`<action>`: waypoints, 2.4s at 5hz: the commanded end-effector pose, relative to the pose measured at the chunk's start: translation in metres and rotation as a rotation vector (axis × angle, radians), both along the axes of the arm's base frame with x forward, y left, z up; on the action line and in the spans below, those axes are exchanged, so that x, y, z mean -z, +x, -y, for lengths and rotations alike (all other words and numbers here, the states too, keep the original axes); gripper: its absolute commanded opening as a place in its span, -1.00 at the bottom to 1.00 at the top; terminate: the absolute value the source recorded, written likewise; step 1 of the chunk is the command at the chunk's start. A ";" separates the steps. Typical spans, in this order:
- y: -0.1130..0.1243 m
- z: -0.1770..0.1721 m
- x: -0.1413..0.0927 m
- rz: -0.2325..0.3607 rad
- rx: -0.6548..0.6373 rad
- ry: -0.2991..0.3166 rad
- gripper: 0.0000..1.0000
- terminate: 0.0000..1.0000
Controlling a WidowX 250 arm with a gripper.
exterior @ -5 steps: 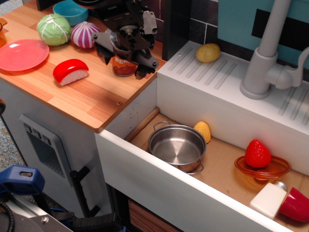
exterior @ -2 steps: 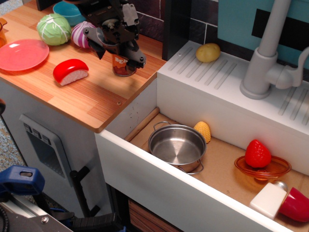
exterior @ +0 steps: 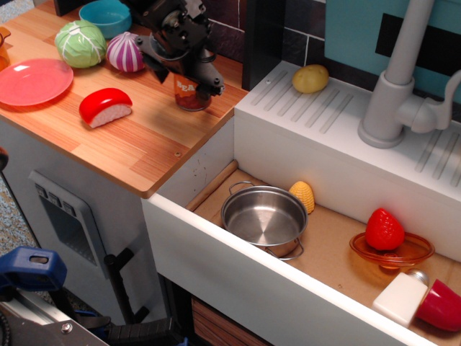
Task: Put can in pot
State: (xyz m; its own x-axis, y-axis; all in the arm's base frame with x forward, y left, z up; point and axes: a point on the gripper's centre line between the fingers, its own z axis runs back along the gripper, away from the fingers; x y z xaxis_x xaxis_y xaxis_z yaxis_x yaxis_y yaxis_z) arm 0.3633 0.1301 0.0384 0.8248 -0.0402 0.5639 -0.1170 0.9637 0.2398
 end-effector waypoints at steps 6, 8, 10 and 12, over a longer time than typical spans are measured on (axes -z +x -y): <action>-0.032 0.131 -0.035 -0.090 -0.316 -0.190 -1.00 -1.00; -0.054 0.158 -0.001 -0.093 -0.372 -0.284 -1.00 -1.00; -0.060 0.162 0.012 -0.068 -0.342 -0.250 1.00 -1.00; -0.060 0.162 0.012 -0.068 -0.342 -0.250 1.00 -1.00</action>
State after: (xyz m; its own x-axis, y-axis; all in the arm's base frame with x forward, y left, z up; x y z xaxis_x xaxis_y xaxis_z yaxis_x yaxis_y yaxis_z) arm 0.3017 -0.0315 0.0203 0.8207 0.3603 0.4435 -0.4216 0.9057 0.0445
